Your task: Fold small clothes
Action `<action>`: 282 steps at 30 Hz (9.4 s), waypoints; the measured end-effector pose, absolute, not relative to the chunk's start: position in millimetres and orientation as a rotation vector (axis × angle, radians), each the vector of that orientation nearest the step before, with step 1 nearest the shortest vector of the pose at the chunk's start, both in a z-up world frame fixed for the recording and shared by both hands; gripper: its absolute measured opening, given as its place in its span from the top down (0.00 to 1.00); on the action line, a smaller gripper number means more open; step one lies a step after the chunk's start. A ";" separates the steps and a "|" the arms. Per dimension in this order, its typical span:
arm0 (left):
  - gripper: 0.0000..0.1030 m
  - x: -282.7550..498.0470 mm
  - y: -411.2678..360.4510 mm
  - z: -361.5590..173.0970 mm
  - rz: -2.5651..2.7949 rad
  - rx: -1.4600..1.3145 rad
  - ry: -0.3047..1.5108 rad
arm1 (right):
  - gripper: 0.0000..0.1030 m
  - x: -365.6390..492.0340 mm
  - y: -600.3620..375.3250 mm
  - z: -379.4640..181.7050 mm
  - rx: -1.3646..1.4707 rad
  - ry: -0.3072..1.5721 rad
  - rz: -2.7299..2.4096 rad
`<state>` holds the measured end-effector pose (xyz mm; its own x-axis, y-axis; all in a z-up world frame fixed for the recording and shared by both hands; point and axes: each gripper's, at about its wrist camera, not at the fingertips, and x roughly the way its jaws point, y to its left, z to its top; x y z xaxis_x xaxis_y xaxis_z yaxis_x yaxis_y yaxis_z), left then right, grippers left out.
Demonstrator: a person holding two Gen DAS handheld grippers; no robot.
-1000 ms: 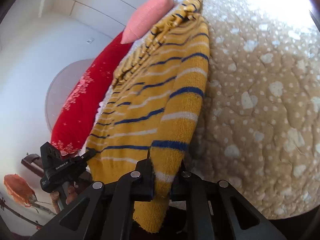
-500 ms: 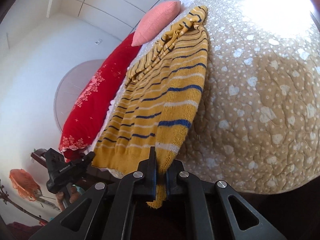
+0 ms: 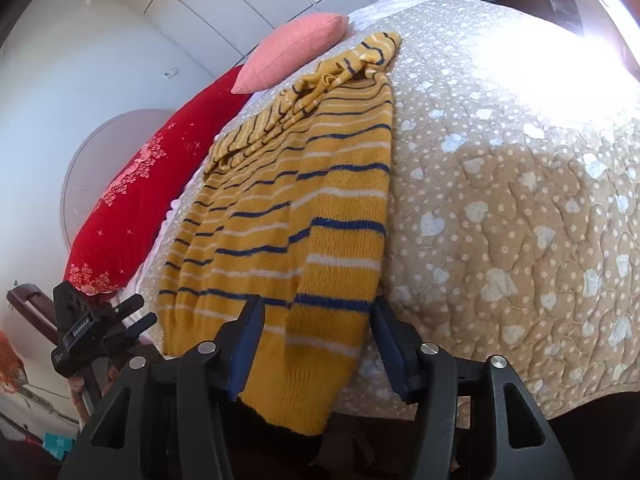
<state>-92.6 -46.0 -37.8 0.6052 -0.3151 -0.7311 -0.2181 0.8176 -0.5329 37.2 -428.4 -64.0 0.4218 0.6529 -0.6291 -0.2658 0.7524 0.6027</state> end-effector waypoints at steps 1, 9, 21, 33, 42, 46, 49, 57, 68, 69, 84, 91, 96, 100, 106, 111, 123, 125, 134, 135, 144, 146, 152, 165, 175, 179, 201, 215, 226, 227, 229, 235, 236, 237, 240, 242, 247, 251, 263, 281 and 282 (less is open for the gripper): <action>0.27 -90.7 -51.3 -41.5 -0.069 -0.631 0.954 | 0.42 39.1 -423.2 -68.2 0.442 0.994 0.605; 0.89 -86.7 -51.8 -10.3 -0.116 -0.638 0.941 | 0.88 47.5 -400.8 -55.5 0.423 1.011 0.725; 0.89 40.1 -30.4 49.9 -0.082 -0.587 0.818 | 0.88 163.1 -378.0 34.3 0.482 0.819 0.785; 0.88 168.7 1.0 21.4 -0.025 -0.631 0.889 | 0.86 300.1 -355.7 12.8 0.619 0.903 0.703; 0.78 221.9 28.7 -3.6 -0.035 -0.809 0.904 | 0.62 373.7 -358.3 -22.2 0.801 0.968 0.627; 0.73 237.2 34.1 -9.1 -0.031 -0.845 0.912 | 0.58 393.4 -357.8 -34.8 0.832 0.992 0.588; 0.67 246.4 41.9 -9.1 -0.017 -0.866 0.902 | 0.58 400.3 -355.8 -38.3 0.799 0.994 0.560; 0.54 273.3 69.5 -3.6 0.110 -0.841 0.901 | 0.58 419.3 -359.8 -41.2 0.766 0.976 0.527; 0.32 219.5 82.6 31.4 0.167 -0.711 0.870 | 0.15 402.5 -379.8 28.2 0.475 0.858 0.386; 0.30 213.8 84.6 31.4 0.170 -0.710 0.871 | 0.15 395.7 -385.1 30.6 0.467 0.864 0.393; 0.27 121.8 53.2 -16.4 0.215 -0.609 0.962 | 0.69 311.7 -403.1 -13.4 0.148 1.012 0.347; 0.21 108.3 29.1 -33.8 0.345 -0.366 0.948 | 0.51 278.7 -419.6 18.7 0.188 0.884 0.275; 0.08 108.3 17.9 -46.2 0.389 -0.273 0.909 | 0.45 252.0 -396.5 44.6 0.157 0.834 0.349; 0.06 107.8 23.7 -49.0 0.370 -0.314 0.898 | 0.43 239.2 -357.1 54.8 0.111 0.824 0.425; 0.05 103.0 24.8 -48.8 0.345 -0.341 0.871 | 0.43 240.0 -266.5 63.1 0.008 0.842 0.532; 0.05 99.2 29.5 -48.3 0.319 -0.375 0.846 | 0.42 251.2 -186.6 52.2 -0.037 0.916 0.637; 0.03 94.7 33.4 -49.4 0.280 -0.427 0.807 | 0.39 319.9 -49.9 -5.0 -0.131 1.131 0.659; 0.03 92.9 34.6 -49.5 0.272 -0.442 0.797 | 0.32 331.6 -39.5 -11.2 -0.130 1.175 0.663; 0.03 85.3 37.8 -48.8 0.250 -0.477 0.767 | 0.26 336.9 -32.7 7.0 -0.208 1.189 0.657; 0.03 84.4 38.3 -48.6 0.246 -0.482 0.763 | 0.26 337.3 -33.6 9.6 -0.213 1.184 0.643; 0.03 78.9 41.9 -48.6 0.218 -0.519 0.735 | 0.26 336.7 -42.2 21.2 -0.223 1.182 0.566; 0.03 78.8 41.8 -48.0 0.213 -0.524 0.731 | 0.26 335.6 -42.8 20.0 -0.238 1.187 0.546; 0.03 75.7 42.1 -47.4 0.203 -0.534 0.721 | 0.26 332.7 -48.7 17.7 -0.240 1.193 0.503; 0.04 66.1 46.5 -45.5 0.178 -0.584 0.677 | 0.26 322.4 -69.3 24.3 -0.167 1.169 0.495; 0.05 59.7 51.2 -44.2 0.187 -0.633 0.631 | 0.26 299.2 -34.7 16.9 -0.206 1.136 0.668; 0.05 60.6 51.7 -44.4 0.187 -0.633 0.631 | 0.26 312.4 -11.4 2.7 -0.231 1.153 0.652; 0.05 84.3 56.6 -31.8 0.059 -0.708 0.702 | 0.70 335.2 17.9 -16.2 -0.595 1.046 0.630; 0.87 143.9 -58.0 18.9 -0.083 -0.464 0.801 | 0.77 337.1 -84.8 58.9 -0.257 0.969 0.754; 0.58 140.4 -152.3 62.1 -0.335 -0.470 0.785 | 0.78 377.9 -301.1 59.6 0.050 0.978 0.546; 0.58 138.9 -154.2 59.1 -0.330 -0.462 0.798 | 0.78 383.0 -317.0 49.0 0.079 0.999 0.523; 0.58 133.0 -157.1 50.5 -0.302 -0.448 0.833 | 0.77 390.0 -340.1 29.4 0.141 1.031 0.489; 0.56 105.7 -141.5 41.4 -0.223 -0.467 0.885 | 0.51 377.8 -378.1 28.0 0.308 0.970 0.431; 0.52 100.1 -137.7 40.3 -0.208 -0.469 0.879 | 0.47 370.4 -379.4 36.7 0.287 0.935 0.420; 0.49 96.4 -132.6 40.4 -0.194 -0.476 0.871 | 0.44 362.9 -380.4 44.0 0.273 0.914 0.432; 0.45 79.8 -127.9 40.6 -0.173 -0.488 0.857 | 0.40 338.5 -384.3 59.3 0.275 0.880 0.491; 0.45 73.3 -125.0 39.3 -0.161 -0.487 0.853 | 0.33 320.4 -383.9 61.8 0.294 0.871 0.525; 0.45 57.0 -133.3 45.2 -0.108 -0.411 0.855 | 0.34 290.7 -371.0 43.1 0.289 0.906 0.599; 0.42 42.2 -137.5 54.1 -0.077 -0.358 0.840 | 0.95 286.3 -360.2 17.3 0.279 0.989 0.596; 0.37 36.3 -130.2 37.6 -0.036 -0.370 0.883 | 0.96 265.9 -428.8 -18.3 0.308 1.009 0.433; 0.37 46.2 -136.2 24.8 -0.024 -0.312 0.930 | 0.83 306.3 -381.6 31.8 0.304 0.875 0.511; 0.36 45.4 -132.2 24.6 -0.019 -0.317 0.928 | 0.83 316.5 -378.2 18.7 0.288 0.935 0.474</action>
